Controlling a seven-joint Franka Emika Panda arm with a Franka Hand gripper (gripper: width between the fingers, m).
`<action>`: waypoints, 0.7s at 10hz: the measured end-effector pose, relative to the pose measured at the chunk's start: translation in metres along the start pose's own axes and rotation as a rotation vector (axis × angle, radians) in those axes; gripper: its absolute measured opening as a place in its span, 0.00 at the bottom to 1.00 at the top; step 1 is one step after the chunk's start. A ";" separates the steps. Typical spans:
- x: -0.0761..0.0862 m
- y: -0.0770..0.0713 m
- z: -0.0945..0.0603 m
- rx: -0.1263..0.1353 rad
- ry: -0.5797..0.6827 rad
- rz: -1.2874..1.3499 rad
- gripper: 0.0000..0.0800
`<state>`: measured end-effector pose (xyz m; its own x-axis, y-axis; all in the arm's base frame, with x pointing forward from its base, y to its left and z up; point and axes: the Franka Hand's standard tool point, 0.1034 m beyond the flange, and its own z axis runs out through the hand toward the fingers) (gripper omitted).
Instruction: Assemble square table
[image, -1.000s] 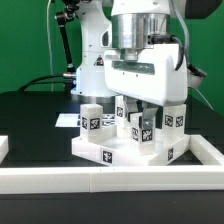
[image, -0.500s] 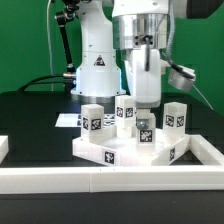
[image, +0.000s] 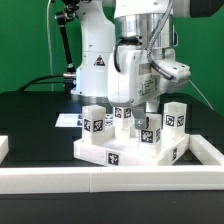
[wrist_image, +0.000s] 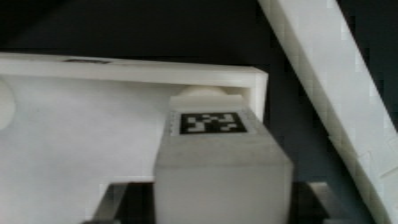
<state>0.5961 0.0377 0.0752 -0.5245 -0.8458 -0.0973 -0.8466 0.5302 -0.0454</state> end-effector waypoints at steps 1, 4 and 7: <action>0.000 0.000 0.000 -0.006 -0.011 0.084 0.36; -0.002 0.000 0.000 -0.004 -0.028 0.121 0.36; -0.003 0.001 0.001 -0.005 -0.030 0.078 0.47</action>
Offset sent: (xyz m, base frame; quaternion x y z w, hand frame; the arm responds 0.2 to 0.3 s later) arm -0.0001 -0.0010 -0.0026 0.0026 0.0047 0.1937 0.9811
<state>0.5968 0.0409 0.0743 -0.5863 -0.7996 -0.1300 -0.8036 0.5944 -0.0316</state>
